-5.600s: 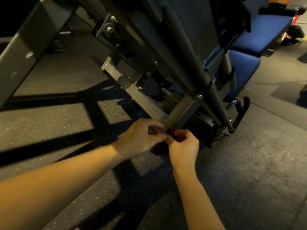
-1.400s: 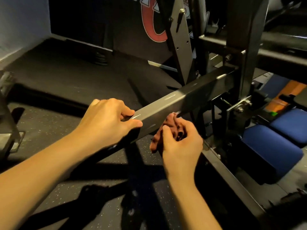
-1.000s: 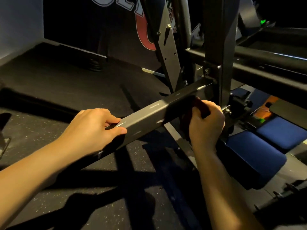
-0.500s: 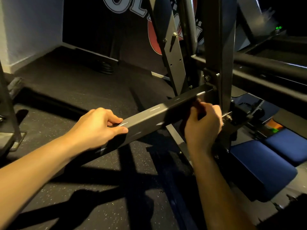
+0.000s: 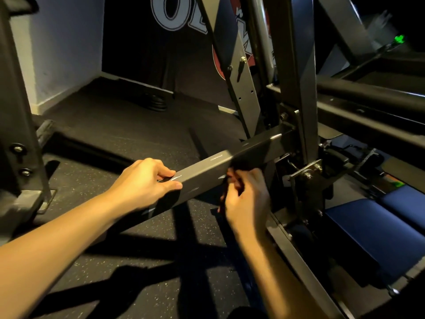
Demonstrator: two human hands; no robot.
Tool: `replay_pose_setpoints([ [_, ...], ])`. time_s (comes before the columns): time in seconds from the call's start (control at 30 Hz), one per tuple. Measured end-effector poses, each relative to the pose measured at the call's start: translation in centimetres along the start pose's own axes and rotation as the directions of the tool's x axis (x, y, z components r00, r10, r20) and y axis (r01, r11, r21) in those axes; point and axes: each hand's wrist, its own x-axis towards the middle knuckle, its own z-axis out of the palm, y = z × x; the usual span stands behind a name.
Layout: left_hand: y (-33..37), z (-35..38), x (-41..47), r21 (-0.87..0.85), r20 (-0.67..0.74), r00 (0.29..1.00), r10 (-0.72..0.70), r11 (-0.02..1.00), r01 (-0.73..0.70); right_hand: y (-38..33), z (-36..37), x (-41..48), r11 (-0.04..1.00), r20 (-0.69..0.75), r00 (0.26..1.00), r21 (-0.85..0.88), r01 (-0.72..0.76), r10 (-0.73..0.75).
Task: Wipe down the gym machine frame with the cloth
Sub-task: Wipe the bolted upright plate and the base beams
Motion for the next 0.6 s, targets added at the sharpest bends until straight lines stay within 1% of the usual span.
replay_pose_setpoints([
  [0.03,0.1,0.0,-0.1,0.006,0.0,1.0,0.007,1.0,-0.007,0.3,0.3,-0.7,0.998,0.046,0.997,-0.01,0.059,-0.058],
  [0.07,0.2,0.0,-0.2,0.015,0.0,1.0,0.013,1.0,-0.013,0.4,-0.2,-0.4,0.995,0.048,0.995,-0.037,0.093,-0.091],
  [0.1,0.2,0.0,-0.2,0.022,-0.002,1.0,0.019,1.0,-0.019,0.7,-1.1,0.8,0.994,0.013,0.997,-0.069,0.082,-0.081],
  [0.13,0.2,0.0,-0.2,0.026,-0.007,1.0,0.021,0.999,-0.02,1.0,-2.4,2.4,0.996,-0.039,0.999,-0.086,0.027,-0.031],
  [0.17,0.1,0.1,-0.2,0.027,-0.014,1.0,0.018,0.999,-0.018,1.1,-3.9,4.2,0.995,-0.093,0.993,-0.062,-0.077,0.071],
  [0.23,-0.1,0.2,-0.2,0.029,-0.025,1.0,0.013,1.0,-0.012,1.5,-6.0,6.9,0.959,-0.203,0.938,0.081,-0.271,0.282],
  [0.27,-0.1,0.3,-0.2,0.027,-0.029,0.999,0.016,1.0,-0.015,1.5,-5.8,7.2,0.941,-0.246,0.908,0.113,-0.32,0.339],
  [0.3,-0.2,0.4,-0.2,0.023,-0.031,0.999,0.017,1.0,-0.017,0.9,-5.0,6.6,0.94,-0.261,0.903,0.106,-0.324,0.341],
  [0.33,-0.3,0.4,-0.1,0.018,-0.034,0.999,0.018,1.0,-0.018,0.5,-3.3,5.2,0.954,-0.245,0.923,0.084,-0.286,0.298],
  [0.4,-0.4,0.5,-0.1,0.005,-0.043,0.999,0.023,1.0,-0.023,-1.1,0.6,0.6,0.976,-0.125,0.974,0.127,-0.174,0.19],
  [0.43,-0.5,0.6,-0.2,0.002,-0.053,0.998,0.03,1.0,-0.03,-1.8,2.3,-1.6,0.978,-0.038,0.99,0.165,-0.13,0.138],
  [0.47,-0.6,0.7,-0.2,0.002,-0.061,0.997,0.037,0.999,-0.037,-2.2,3.5,-3.5,0.982,0.011,0.997,0.17,-0.077,0.077],
  [0.53,-0.6,0.9,-0.4,-0.001,-0.069,0.997,0.045,0.999,-0.045,-2.7,4.0,-4.6,0.994,0.041,0.999,0.109,-0.016,0.012],
  [0.6,-0.7,0.9,-0.5,-0.013,-0.061,0.997,0.051,0.999,-0.052,-1.9,2.7,-2.6,0.989,0.011,0.999,0.141,-0.048,0.046],
])
